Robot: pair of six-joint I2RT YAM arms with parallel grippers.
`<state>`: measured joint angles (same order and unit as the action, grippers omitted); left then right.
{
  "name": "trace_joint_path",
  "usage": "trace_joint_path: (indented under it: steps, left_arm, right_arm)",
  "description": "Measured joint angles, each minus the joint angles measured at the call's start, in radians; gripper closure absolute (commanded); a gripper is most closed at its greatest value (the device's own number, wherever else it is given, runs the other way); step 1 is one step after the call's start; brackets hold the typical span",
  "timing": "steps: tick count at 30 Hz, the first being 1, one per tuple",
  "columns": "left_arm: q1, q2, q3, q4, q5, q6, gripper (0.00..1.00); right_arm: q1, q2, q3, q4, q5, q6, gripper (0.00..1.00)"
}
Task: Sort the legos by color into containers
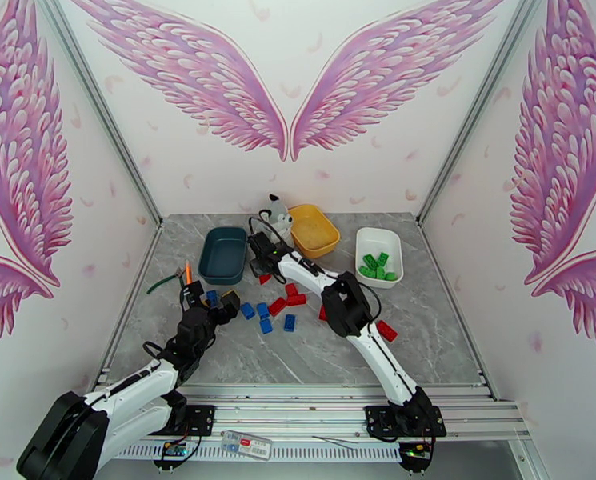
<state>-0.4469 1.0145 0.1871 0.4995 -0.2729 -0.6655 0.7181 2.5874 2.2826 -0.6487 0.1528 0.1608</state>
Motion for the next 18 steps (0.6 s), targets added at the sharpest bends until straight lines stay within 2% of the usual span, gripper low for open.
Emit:
trace_joint_path:
  steps: [13,18]
  left_arm:
    - [0.000,0.026,0.001,0.002,0.020,0.003,0.01]
    - [0.000,0.087,0.027,0.006,0.047,0.006,0.01]
  right_arm:
    - [0.000,0.003,0.010,-0.005,-0.011,0.040,0.69]
    - [0.000,-0.064,-0.117,0.075,-0.038,0.067,0.72]
